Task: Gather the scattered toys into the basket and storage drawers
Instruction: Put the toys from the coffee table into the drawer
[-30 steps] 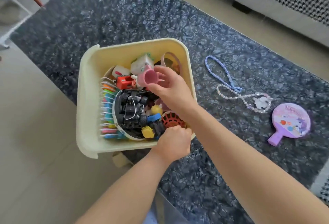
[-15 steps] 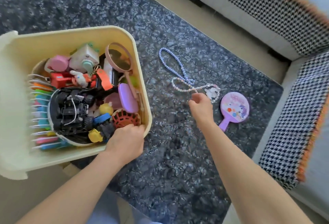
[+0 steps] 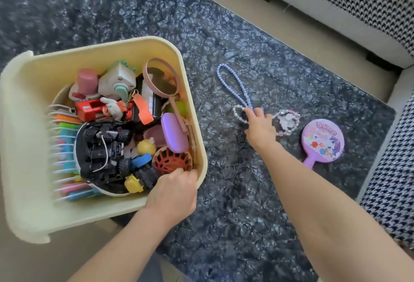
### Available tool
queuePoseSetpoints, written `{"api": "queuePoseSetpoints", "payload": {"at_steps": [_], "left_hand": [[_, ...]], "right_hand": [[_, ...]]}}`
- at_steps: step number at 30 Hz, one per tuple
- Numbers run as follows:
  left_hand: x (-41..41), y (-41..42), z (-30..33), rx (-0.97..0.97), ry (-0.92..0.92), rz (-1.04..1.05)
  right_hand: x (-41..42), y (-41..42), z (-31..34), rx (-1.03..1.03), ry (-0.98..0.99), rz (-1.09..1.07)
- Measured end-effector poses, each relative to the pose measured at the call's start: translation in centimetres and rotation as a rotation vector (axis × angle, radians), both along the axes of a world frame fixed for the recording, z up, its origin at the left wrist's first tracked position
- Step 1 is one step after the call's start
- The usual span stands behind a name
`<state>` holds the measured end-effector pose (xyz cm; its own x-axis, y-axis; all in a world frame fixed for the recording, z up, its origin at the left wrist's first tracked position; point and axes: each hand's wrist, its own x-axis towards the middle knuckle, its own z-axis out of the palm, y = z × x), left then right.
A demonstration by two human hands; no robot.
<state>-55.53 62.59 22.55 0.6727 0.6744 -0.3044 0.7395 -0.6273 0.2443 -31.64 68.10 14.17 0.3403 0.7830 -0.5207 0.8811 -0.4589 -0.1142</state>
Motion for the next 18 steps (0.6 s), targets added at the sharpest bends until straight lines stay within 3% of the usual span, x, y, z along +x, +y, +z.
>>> {"api": "queuePoseSetpoints", "payload": {"at_steps": [8,13,18], "left_hand": [[0.0,0.1,-0.2,-0.05,0.026,0.034],[0.3,0.4,1.1,-0.132,0.09,0.095],[0.4,0.6,1.7,-0.191,0.153,0.09]], "right_hand": [[-1.9,-5.2,0.4,0.033,0.06,-0.018],[-3.1,-5.2,4.2,0.494,0.318,-0.444],[-3.9,-2.4,14.0,0.827,0.584,-0.439]]}}
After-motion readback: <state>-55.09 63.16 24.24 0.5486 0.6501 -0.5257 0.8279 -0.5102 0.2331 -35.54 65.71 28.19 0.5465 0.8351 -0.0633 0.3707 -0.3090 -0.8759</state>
